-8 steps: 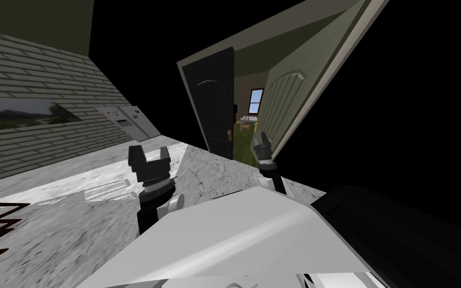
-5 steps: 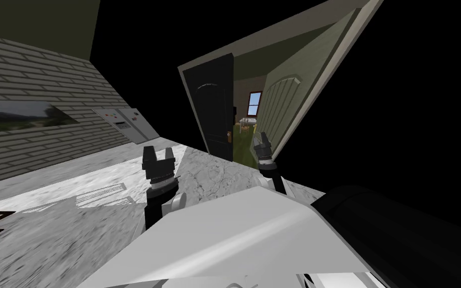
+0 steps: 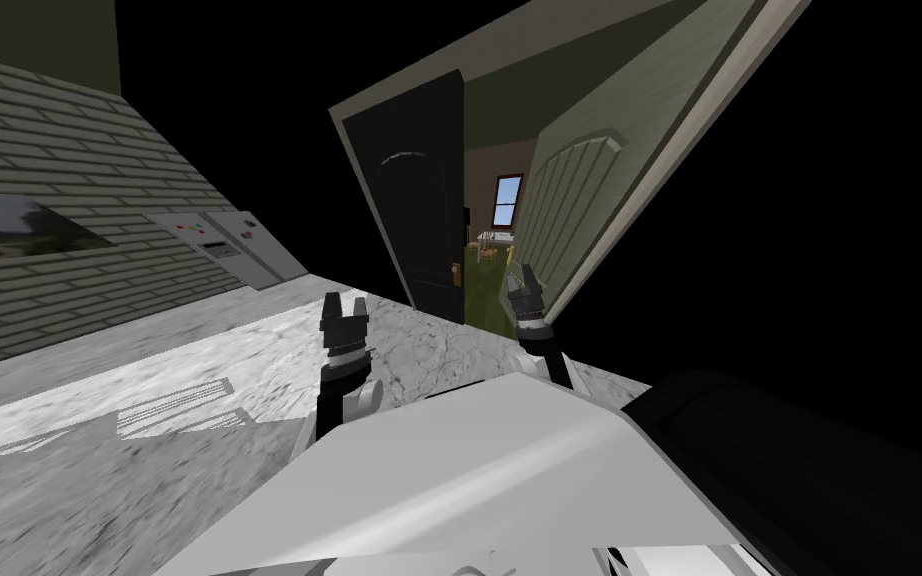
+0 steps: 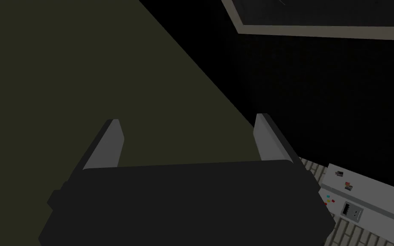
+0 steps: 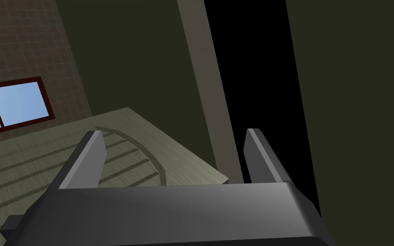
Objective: Push the door open
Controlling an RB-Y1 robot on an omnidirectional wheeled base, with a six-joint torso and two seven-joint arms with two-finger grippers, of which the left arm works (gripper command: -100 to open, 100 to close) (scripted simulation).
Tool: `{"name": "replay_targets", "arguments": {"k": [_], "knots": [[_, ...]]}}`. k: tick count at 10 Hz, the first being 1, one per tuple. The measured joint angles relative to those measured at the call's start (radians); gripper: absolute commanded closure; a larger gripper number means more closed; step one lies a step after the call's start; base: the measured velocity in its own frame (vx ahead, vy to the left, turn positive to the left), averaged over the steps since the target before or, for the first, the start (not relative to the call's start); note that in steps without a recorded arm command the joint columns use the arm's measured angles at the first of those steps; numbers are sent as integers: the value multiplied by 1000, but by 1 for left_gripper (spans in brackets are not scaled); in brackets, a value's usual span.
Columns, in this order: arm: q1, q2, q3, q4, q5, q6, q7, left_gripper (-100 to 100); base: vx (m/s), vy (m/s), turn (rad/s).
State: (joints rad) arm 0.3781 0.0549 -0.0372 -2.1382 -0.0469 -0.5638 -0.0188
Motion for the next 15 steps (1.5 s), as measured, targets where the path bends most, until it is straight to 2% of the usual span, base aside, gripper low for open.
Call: {"name": "replay_targets", "arguments": {"k": [1, 2, 6, 7, 8, 12, 15], "knots": [[-21, 4, -5, 34, 0, 6, 7, -100, 115, -15, -98], [-40, 13, -11, 53, 0, 29, 19, -100, 106, -9, -28], [-72, 16, -41, 138, -7, 39, 36, -100, 91, 0, -46], [-85, 14, -53, 153, -11, 54, 38, -100, 99, -11, -59], [-100, 22, -55, 175, -9, 67, 47, -100, 96, 0, -55], [-152, 31, -84, 284, -14, 85, 74, -100, 104, -4, -58], [-185, 32, -114, 348, -21, 114, 90, -100, 95, 4, -63]]}}
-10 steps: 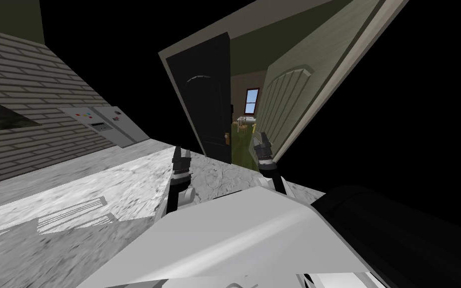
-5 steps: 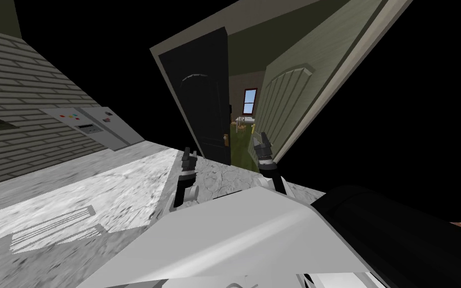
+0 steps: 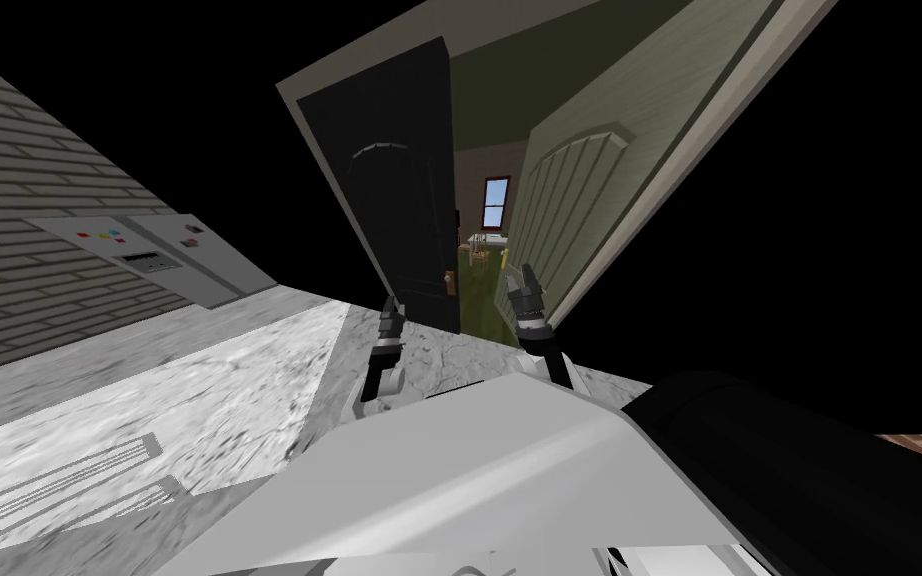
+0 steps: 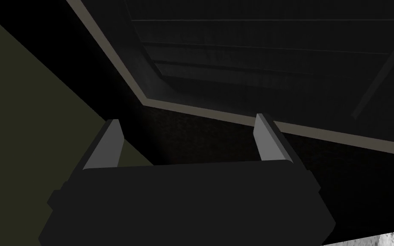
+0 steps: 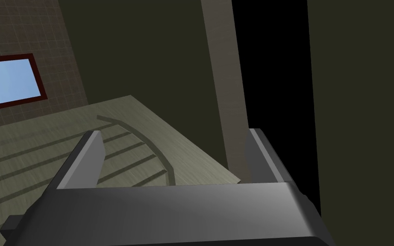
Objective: Push the door open
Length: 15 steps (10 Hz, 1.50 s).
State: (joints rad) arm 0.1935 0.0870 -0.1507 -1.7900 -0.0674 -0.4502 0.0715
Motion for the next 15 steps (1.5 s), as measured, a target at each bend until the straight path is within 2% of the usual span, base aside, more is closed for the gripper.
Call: {"name": "replay_targets", "arguments": {"k": [2, 4, 5, 7, 9, 11, 12, 15], "knots": [[-27, 1, -16, 56, -3, 10, 12, -100, 99, 4, -60], [-53, 10, -30, 102, -4, 28, 29, -100, 91, -3, -57], [-56, 6, -43, 120, -8, 34, 32, -100, 69, 5, -18], [-77, 8, -50, 161, -9, 36, 39, -100, 69, 4, -50], [-111, 6, -68, 234, -13, 42, 52, -100, 151, 11, -90], [-131, 11, -89, 271, -16, 67, 69, -100, 112, 11, -45], [-146, 9, -95, 302, -18, 72, 73, -100, 85, 11, -51], [-178, 15, -116, 356, -20, 97, 93, -100, 97, 7, -51]]}}
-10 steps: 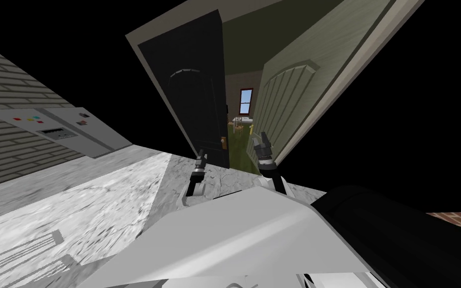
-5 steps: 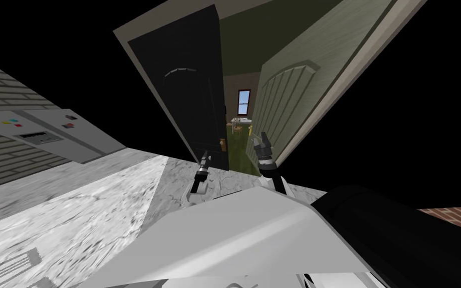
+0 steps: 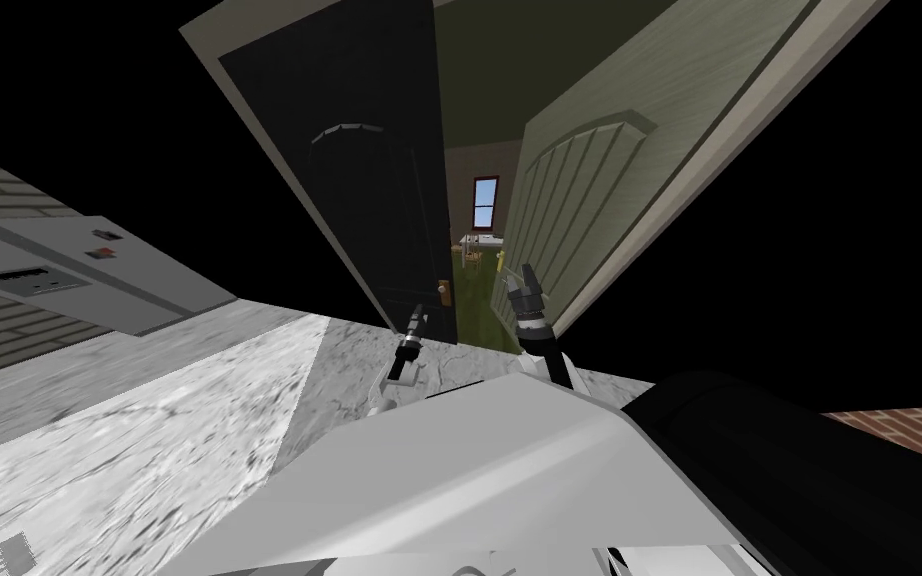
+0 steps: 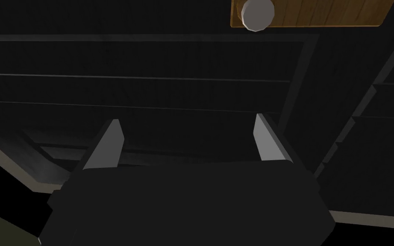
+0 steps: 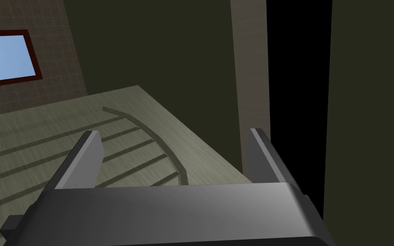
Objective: Push the door open
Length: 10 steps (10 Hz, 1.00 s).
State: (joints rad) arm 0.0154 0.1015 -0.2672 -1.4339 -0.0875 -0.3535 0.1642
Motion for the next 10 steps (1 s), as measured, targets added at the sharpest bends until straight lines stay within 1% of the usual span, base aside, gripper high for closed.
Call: {"name": "replay_targets", "arguments": {"k": [1, 2, 5, 7, 8, 9, 10], "knots": [[-10, -6, -7, 23, -3, 6, 2, -100, 102, 9, -43], [-25, -7, -12, 49, -4, 9, 6, -100, 101, 12, -41], [-51, -3, -33, 104, -7, 24, 23, -100, 111, 11, -49], [-75, -7, -45, 154, -9, 31, 32, -100, 124, 31, -47], [-83, -8, -53, 171, -11, 37, 36, -100, 141, 43, -50], [-95, -9, -58, 195, -12, 41, 41, -100, 62, 19, -9], [-96, -10, -59, 197, -12, 42, 42, -100, 143, -42, -39]]}}
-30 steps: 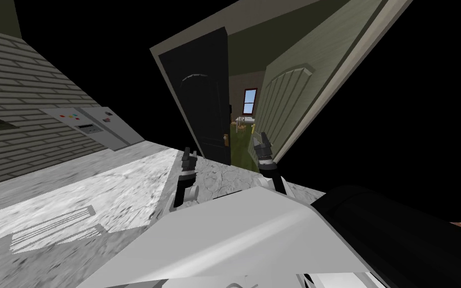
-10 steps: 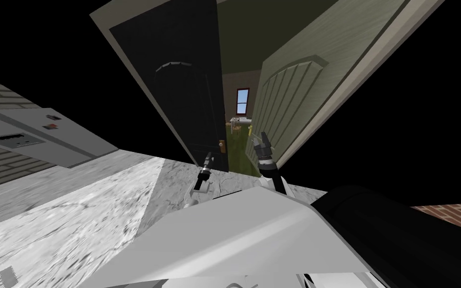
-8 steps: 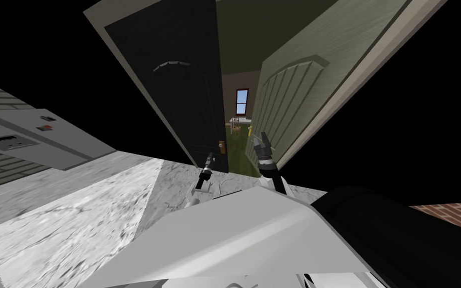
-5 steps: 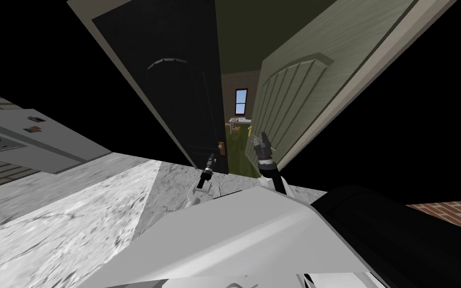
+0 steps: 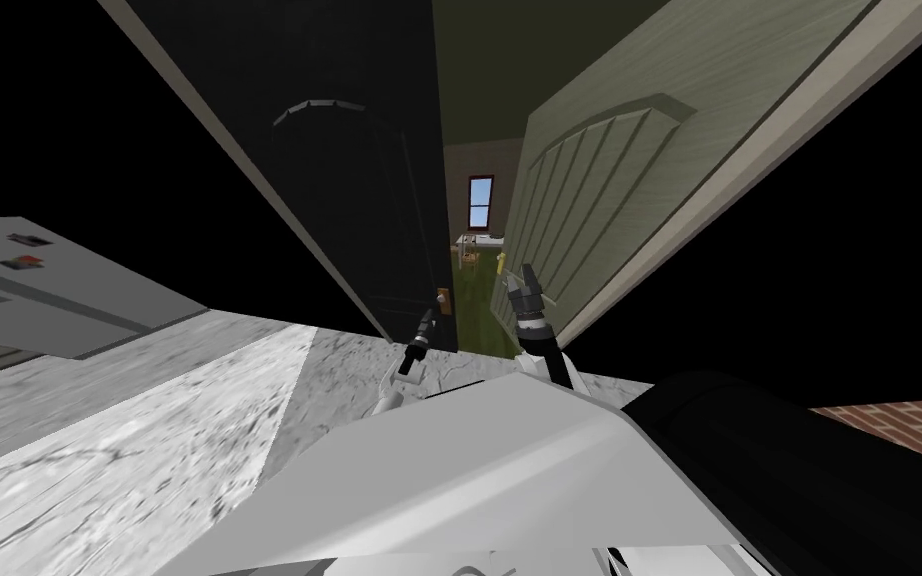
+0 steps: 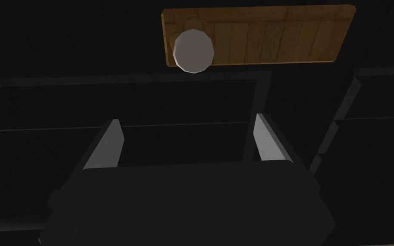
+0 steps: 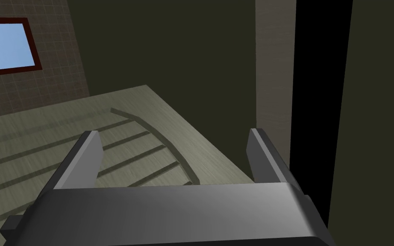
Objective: Push the door open
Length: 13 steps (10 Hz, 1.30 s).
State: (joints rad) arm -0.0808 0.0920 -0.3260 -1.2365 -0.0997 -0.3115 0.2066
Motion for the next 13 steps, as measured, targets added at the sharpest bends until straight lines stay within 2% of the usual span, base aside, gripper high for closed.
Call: {"name": "replay_targets", "arguments": {"k": [4, 8, 9, 13], "knots": [[-12, -5, 13, 24, 3, -6, -6, -100, 197, -79, -29], [-26, -17, 28, 49, 5, -13, -14, -100, 163, -66, -19], [-26, -18, 28, 50, 5, -13, -15, 100, -10, 1, 6], [-30, -18, 29, 48, 5, -12, -15, 100, -11, 4, -7]]}}
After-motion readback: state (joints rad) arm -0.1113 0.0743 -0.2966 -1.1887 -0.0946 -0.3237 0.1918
